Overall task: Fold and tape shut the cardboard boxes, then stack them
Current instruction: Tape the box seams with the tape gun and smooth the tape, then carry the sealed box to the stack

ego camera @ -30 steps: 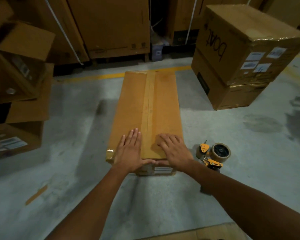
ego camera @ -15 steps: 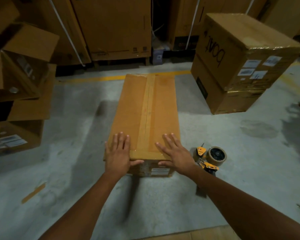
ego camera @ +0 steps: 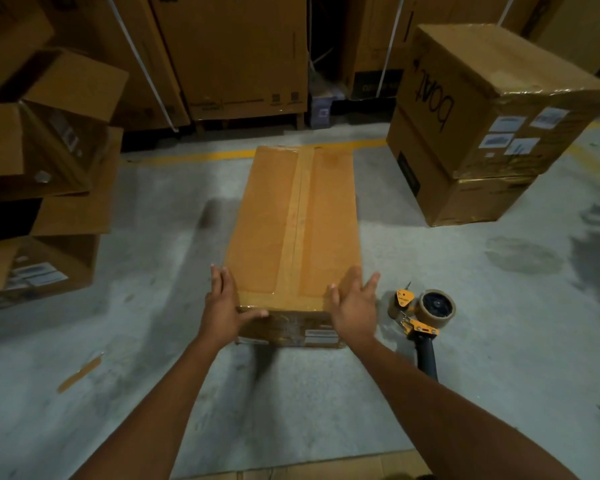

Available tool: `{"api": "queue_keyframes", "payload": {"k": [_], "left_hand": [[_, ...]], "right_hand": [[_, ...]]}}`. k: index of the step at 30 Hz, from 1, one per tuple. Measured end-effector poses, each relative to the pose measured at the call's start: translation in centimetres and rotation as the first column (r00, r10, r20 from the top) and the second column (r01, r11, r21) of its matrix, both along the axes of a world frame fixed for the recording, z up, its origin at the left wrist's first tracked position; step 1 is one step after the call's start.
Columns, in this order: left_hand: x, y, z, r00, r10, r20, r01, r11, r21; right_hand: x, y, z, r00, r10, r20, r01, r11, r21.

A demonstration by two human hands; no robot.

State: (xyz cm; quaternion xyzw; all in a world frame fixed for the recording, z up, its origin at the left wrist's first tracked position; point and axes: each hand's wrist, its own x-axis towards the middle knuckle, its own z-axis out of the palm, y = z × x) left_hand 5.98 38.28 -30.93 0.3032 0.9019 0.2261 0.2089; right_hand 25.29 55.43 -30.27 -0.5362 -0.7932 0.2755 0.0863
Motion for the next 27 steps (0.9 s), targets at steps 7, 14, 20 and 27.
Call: {"api": "queue_keyframes", "payload": {"k": [7, 14, 20, 27], "left_hand": [[-0.1, 0.7, 1.0, 0.758, 0.260, 0.599, -0.527, 0.785, 0.326], [1.4, 8.3, 11.1, 0.768, 0.333, 0.547, -0.613, 0.629, 0.478], [5.6, 14.2, 23.3, 0.731, 0.382, 0.566, -0.668, 0.570, 0.478], [9.2, 20.2, 35.4, 0.728, 0.382, 0.569, -0.680, 0.511, 0.526]], "right_hand": [[-0.7, 1.9, 0.2, 0.691, -0.627, -0.360, 0.281, 0.692, -0.665], [1.1, 9.7, 10.9, 0.615, -0.498, -0.611, 0.064, 0.804, -0.591], [4.3, 16.4, 24.0, 0.566, -0.519, -0.641, 0.049, 0.797, -0.602], [6.3, 22.0, 36.1, 0.562, -0.453, -0.692, 0.021, 0.844, -0.536]]}}
